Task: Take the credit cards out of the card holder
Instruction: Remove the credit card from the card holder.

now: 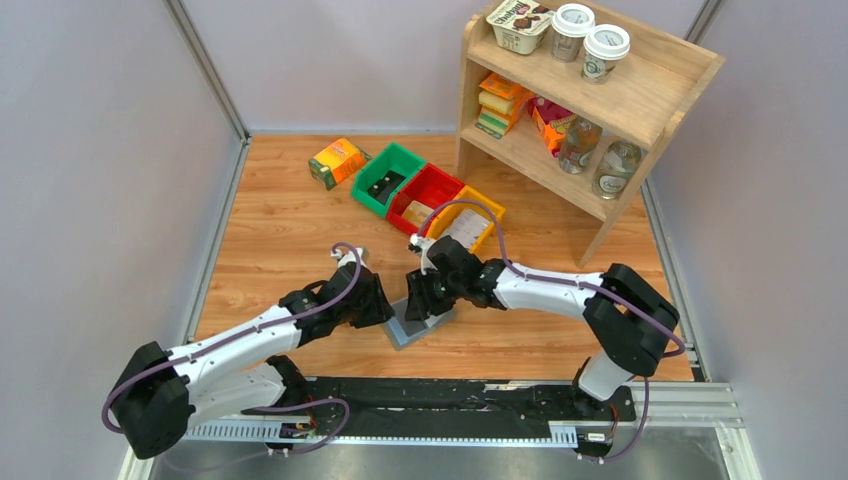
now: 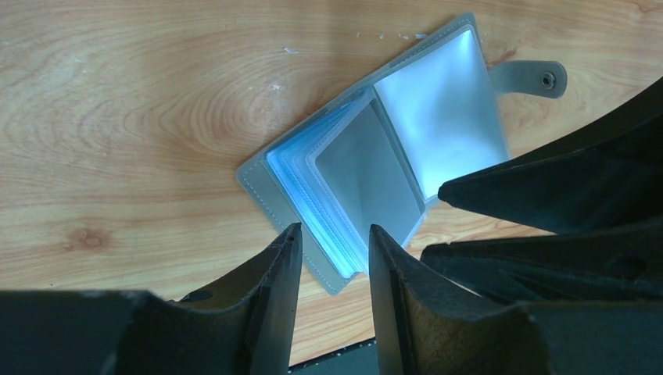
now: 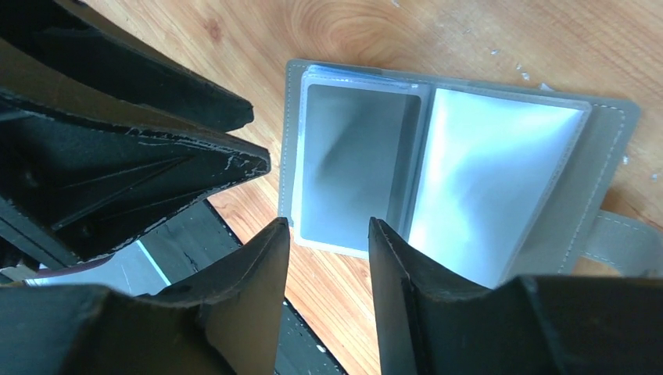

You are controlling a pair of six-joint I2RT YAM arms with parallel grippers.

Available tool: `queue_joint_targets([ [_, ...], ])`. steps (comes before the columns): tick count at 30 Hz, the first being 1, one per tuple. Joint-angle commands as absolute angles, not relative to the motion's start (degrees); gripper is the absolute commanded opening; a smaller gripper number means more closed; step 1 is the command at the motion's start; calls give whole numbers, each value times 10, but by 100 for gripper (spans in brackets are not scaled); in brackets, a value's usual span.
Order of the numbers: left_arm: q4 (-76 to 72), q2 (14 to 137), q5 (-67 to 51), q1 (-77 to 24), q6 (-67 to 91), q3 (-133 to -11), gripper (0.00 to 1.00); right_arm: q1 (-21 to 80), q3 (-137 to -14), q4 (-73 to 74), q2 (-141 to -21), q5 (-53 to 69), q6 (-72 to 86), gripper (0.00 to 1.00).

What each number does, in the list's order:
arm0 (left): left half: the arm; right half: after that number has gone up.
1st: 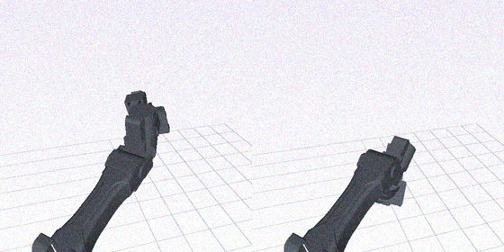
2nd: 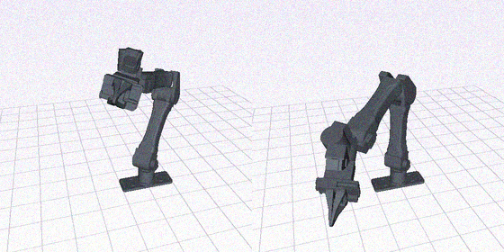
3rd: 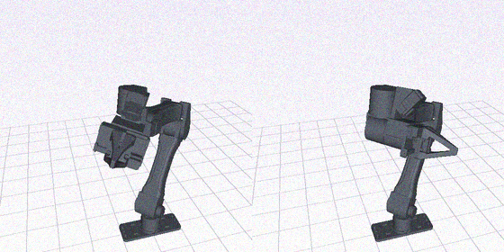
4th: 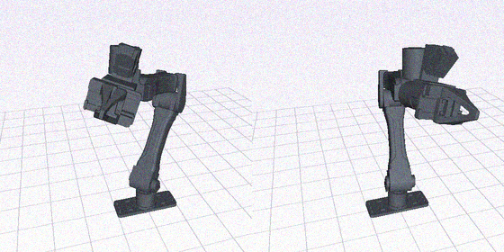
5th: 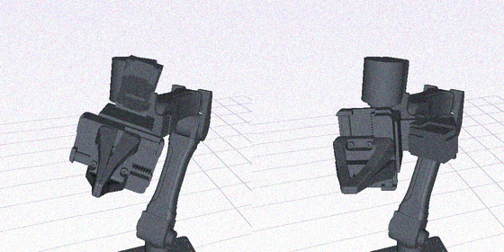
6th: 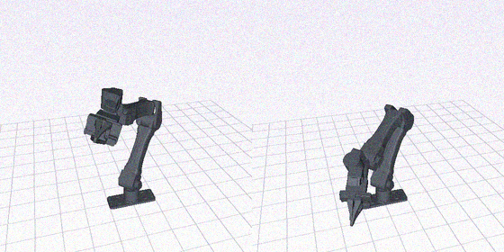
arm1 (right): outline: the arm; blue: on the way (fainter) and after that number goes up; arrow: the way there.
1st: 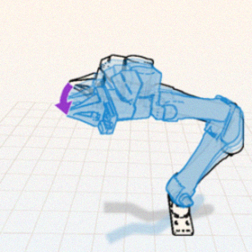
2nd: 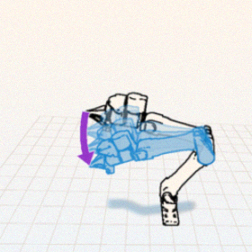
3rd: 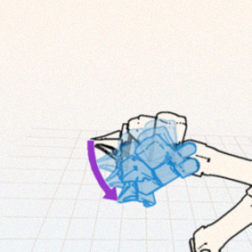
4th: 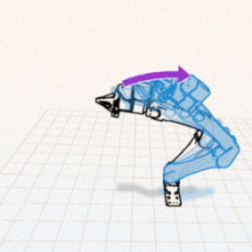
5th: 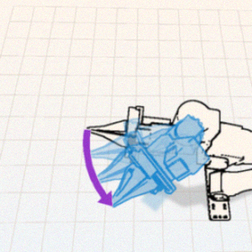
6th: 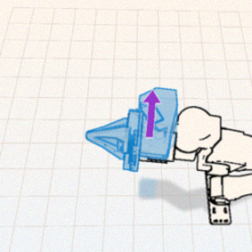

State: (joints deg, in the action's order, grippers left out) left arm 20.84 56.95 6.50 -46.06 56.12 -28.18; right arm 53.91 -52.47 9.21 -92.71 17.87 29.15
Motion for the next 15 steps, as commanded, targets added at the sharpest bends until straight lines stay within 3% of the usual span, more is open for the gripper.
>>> queue_joint_targets([
  [1, 191, 570, 48, -463, 563, -304, 44, 521, -529, 85, -926, 166, 302, 43],
  [15, 143, 646, -7, -463, 558, -322, 37, 488, -502, 28, -969, 223, 331, 42],
])
